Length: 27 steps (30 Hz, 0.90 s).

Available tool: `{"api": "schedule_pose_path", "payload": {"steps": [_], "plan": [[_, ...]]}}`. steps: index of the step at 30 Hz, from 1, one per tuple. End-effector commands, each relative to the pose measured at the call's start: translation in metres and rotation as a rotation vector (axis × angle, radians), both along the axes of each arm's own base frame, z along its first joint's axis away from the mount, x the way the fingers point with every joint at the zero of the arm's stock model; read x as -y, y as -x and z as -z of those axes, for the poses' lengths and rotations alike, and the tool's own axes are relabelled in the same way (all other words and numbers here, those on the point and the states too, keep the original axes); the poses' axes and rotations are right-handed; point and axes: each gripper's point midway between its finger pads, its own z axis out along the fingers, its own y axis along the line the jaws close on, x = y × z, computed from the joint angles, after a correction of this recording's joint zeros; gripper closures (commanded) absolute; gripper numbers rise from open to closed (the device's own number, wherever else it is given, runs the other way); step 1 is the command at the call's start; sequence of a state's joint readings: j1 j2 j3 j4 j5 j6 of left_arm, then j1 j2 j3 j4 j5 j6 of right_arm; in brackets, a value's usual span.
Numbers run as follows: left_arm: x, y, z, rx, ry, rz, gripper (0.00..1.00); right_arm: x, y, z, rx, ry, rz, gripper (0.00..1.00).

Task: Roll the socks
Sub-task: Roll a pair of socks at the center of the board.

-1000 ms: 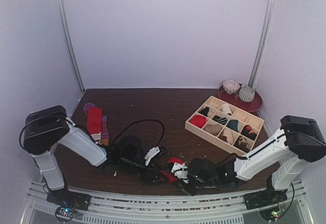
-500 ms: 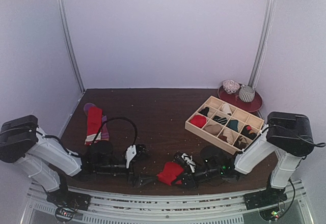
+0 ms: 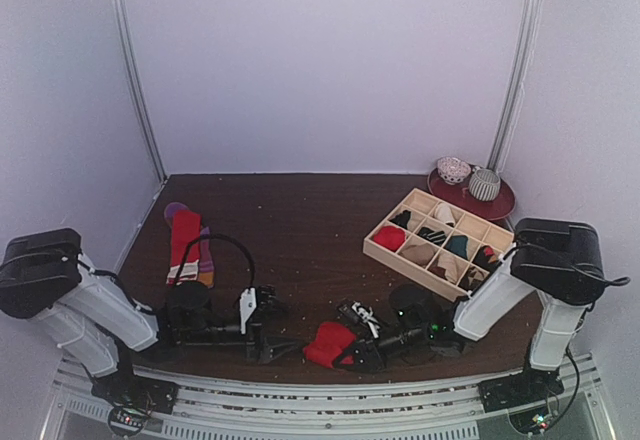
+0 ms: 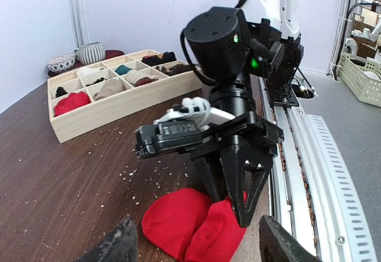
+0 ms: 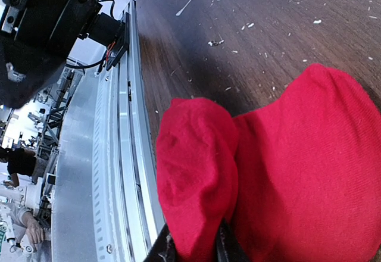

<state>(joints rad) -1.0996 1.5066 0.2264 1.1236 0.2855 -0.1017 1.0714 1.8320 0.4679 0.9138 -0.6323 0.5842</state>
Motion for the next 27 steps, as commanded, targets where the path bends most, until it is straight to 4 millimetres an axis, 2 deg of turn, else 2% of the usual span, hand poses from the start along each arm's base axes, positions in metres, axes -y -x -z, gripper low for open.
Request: {"api": "schedule_pose_path", "payload": {"steps": [1,6,9,16,19,24,25,27], "plan": [[0.013,0.015,0.02,0.017,-0.063,0.106,0.3,0.029,0.013,0.054,-0.125,0.227,-0.014,0.83],[0.024,0.02,0.049,-0.012,-0.154,0.14,0.31,0.034,0.008,0.058,-0.145,0.253,-0.031,0.83],[0.03,0.024,0.06,-0.016,-0.188,0.159,0.34,0.037,0.006,0.06,-0.159,0.259,-0.041,0.83],[0.039,0.02,0.081,-0.046,-0.248,0.157,0.42,0.038,0.005,0.06,-0.159,0.273,-0.082,0.83],[0.041,0.019,0.089,-0.061,-0.274,0.155,0.57,0.038,0.006,0.06,-0.158,0.277,-0.092,0.83],[0.043,0.019,0.103,-0.128,-0.327,0.148,0.95,0.036,0.001,0.055,-0.132,0.274,-0.089,0.82],[0.041,0.018,0.107,-0.153,-0.345,0.133,1.0,0.035,-0.002,0.051,-0.11,0.272,-0.079,0.8],[0.036,0.015,0.113,-0.218,-0.372,0.097,1.0,0.035,-0.013,0.039,-0.04,0.271,-0.045,0.72]]}}
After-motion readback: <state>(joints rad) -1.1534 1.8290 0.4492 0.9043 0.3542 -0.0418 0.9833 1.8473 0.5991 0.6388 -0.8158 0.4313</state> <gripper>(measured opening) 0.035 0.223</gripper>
